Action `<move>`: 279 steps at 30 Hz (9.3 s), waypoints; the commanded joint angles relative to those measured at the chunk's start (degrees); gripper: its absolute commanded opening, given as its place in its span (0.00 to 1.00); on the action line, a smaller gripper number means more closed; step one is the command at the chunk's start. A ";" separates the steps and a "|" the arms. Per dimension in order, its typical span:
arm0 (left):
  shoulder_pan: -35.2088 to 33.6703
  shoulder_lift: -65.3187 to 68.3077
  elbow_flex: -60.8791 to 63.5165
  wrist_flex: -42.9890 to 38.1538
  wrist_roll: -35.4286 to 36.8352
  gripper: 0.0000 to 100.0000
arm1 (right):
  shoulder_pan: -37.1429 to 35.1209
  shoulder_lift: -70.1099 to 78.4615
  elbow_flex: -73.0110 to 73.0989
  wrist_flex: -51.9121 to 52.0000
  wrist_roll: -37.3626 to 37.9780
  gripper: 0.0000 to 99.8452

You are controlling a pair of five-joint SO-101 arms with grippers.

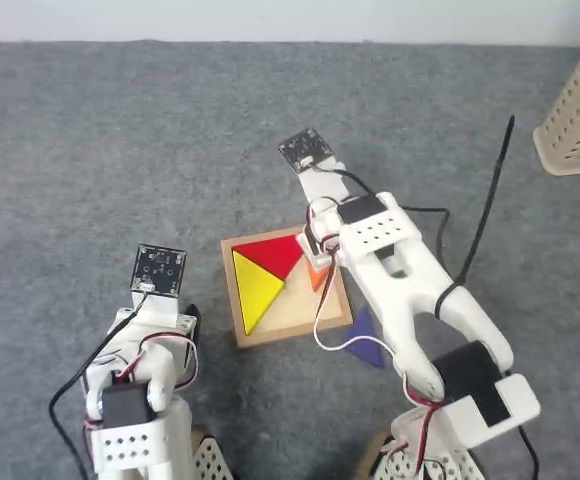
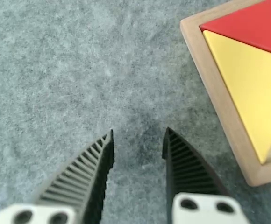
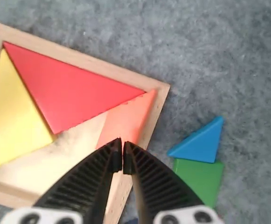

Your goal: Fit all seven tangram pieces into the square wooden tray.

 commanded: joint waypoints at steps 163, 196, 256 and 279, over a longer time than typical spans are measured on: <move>0.09 -1.05 -0.66 0.35 -0.09 0.17 | 21.23 -8.57 8.09 11.12 40.18 0.16; 0.09 -1.05 -0.66 0.35 -0.09 0.17 | 22.55 0.66 7.82 5.41 42.02 0.06; 0.09 -1.05 -0.66 0.35 -0.09 0.17 | 17.98 -2.77 6.59 11.21 49.58 0.03; 0.09 -1.05 -0.66 0.35 -0.09 0.17 | 0.40 -13.05 -2.81 15.34 46.42 0.02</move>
